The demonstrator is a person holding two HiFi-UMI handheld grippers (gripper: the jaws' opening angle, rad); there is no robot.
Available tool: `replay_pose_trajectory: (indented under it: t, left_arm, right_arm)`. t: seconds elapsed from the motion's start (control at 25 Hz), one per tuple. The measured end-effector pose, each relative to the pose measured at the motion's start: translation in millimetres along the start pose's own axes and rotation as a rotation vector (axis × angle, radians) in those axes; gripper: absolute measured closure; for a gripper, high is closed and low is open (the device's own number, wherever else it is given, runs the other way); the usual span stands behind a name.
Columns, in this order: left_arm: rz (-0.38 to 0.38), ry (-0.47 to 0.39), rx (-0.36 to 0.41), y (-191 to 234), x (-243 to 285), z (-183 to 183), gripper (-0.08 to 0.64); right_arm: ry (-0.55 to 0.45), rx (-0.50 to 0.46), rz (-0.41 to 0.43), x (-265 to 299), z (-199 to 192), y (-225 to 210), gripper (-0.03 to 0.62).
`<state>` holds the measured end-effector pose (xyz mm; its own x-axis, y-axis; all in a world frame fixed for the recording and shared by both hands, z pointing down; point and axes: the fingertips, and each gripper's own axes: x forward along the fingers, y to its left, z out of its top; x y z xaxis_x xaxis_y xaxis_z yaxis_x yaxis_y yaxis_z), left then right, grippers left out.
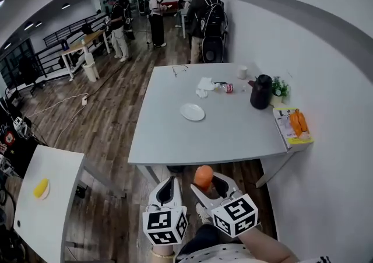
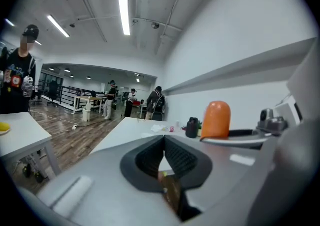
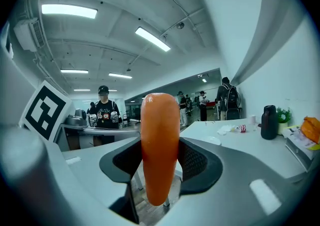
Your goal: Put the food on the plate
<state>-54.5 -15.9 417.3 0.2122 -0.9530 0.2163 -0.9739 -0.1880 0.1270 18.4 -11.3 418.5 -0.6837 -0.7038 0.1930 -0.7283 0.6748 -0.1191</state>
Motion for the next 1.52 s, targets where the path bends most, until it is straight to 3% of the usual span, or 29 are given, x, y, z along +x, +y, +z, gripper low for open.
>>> replay_pose_trajectory:
  t: [0.56, 0.92, 1.04, 1.52]
  left_arm:
    - [-0.078, 0.021, 0.000, 31.2, 220.1, 43.5, 0.552]
    - [-0.084, 0.081, 0.000, 63.6, 327.9, 40.4, 0.552]
    - [-0.084, 0.106, -0.017, 76.0, 354.1, 31.9, 0.552]
    - [-0.070, 0.207, -0.068, 104.7, 397.8, -10.0, 0.552]
  right_arm:
    - [0.077, -0.017, -0.066, 154.7, 33.3, -161.9, 0.374]
    - [0.184, -0.011, -0.073, 254.6, 27.1, -252.5, 0.374]
    - [0.280, -0.028, -0.053, 293.8, 8.3, -277.5, 0.374]
    - [0.872, -0.215, 0.011, 434.9, -90.4, -368.5, 0.373]
